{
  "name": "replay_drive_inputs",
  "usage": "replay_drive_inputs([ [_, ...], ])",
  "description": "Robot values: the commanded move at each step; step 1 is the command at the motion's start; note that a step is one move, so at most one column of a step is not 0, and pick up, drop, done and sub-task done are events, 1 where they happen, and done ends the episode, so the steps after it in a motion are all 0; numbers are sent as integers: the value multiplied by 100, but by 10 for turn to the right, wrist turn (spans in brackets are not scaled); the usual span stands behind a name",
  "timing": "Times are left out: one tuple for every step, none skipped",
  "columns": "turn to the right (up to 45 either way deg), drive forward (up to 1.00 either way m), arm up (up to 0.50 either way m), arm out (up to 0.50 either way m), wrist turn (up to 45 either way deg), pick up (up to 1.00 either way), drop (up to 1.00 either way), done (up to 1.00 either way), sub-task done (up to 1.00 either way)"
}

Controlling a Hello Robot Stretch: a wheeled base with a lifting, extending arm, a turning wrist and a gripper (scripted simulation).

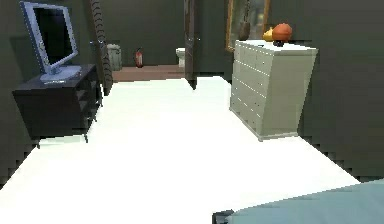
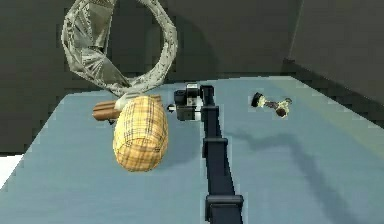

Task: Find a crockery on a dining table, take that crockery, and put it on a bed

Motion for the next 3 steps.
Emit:
replay_drive_inputs([
  [0, 0, 0, 0, 0, 0, 100, 0, 0],
  [0, 0, 10, 0, 0, 0, 0, 0, 0],
  [0, 0, 0, -8, 0, 0, 0, 0, 0],
])
